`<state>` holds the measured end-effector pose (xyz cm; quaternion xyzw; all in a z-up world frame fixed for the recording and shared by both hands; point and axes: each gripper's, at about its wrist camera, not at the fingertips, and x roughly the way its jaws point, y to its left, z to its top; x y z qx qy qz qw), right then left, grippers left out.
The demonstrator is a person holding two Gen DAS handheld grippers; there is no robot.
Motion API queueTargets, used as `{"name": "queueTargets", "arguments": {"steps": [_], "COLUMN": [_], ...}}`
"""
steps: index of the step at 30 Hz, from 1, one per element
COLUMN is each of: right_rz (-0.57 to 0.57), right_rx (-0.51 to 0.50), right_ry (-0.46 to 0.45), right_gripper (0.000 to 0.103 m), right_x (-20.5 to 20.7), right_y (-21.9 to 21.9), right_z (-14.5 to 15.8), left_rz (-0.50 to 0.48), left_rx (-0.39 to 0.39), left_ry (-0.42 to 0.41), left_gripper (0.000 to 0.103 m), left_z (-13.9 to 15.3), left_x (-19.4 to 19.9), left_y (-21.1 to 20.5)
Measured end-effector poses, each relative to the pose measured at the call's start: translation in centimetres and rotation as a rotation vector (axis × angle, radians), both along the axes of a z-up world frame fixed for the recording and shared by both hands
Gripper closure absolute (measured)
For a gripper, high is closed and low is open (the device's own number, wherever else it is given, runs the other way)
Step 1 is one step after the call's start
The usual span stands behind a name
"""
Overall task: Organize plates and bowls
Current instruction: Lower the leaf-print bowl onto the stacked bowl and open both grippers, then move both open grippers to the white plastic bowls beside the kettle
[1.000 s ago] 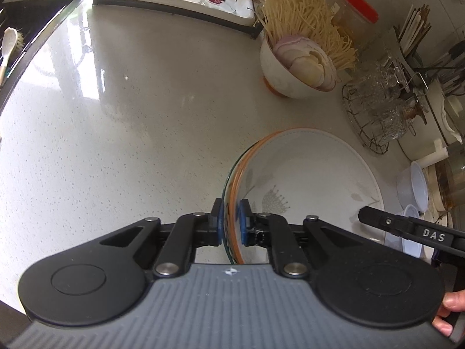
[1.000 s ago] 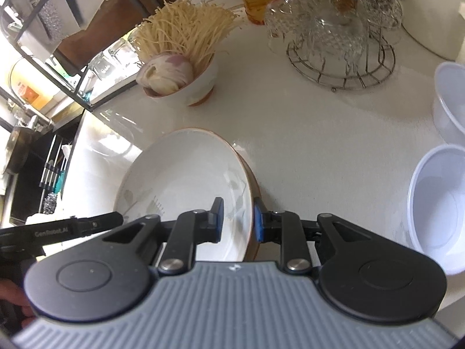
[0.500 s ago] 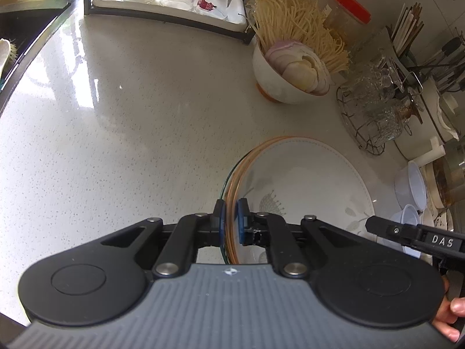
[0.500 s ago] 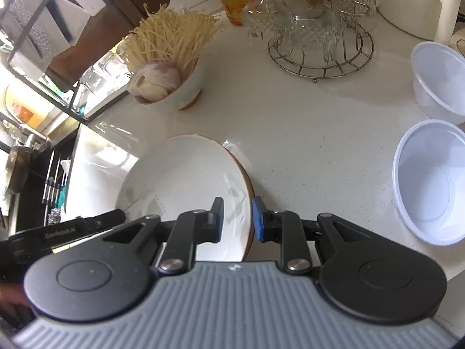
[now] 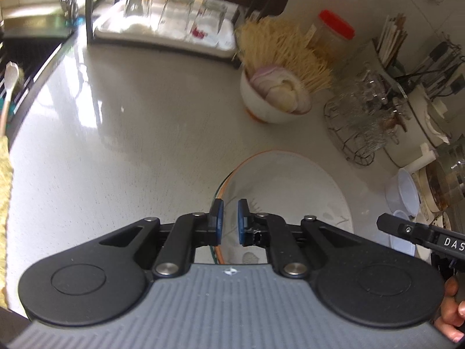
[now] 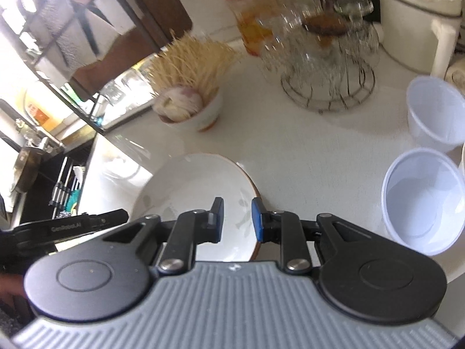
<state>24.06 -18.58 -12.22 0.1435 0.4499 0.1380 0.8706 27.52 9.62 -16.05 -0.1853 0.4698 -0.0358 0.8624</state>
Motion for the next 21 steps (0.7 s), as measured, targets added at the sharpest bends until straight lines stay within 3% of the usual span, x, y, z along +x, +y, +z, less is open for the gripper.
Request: {"name": "queueTargets", "arguments": {"steps": [8, 13, 21], "right_rz": [0.038, 0.055, 0.022], "right_rx": [0.013, -0.010, -0.062], "right_ry": [-0.131, -0.190, -0.257], "right_gripper": [0.078, 0.078, 0.078], "right_x": [-2.4, -3.8, -5.4], "right_y": [0.1, 0.5, 1.3], "right_z": [4.5, 6.7, 8.5], "left_rz": [-0.005, -0.061, -0.111], "left_rx": [-0.026, 0.018, -0.006], "left_ry": [-0.098, -0.188, -0.208], "left_gripper": [0.093, 0.093, 0.092], "left_z": [5.7, 8.9, 10.7], "left_x": [-2.4, -3.9, -4.6], "left_y": [-0.8, -2.1, -2.8]}}
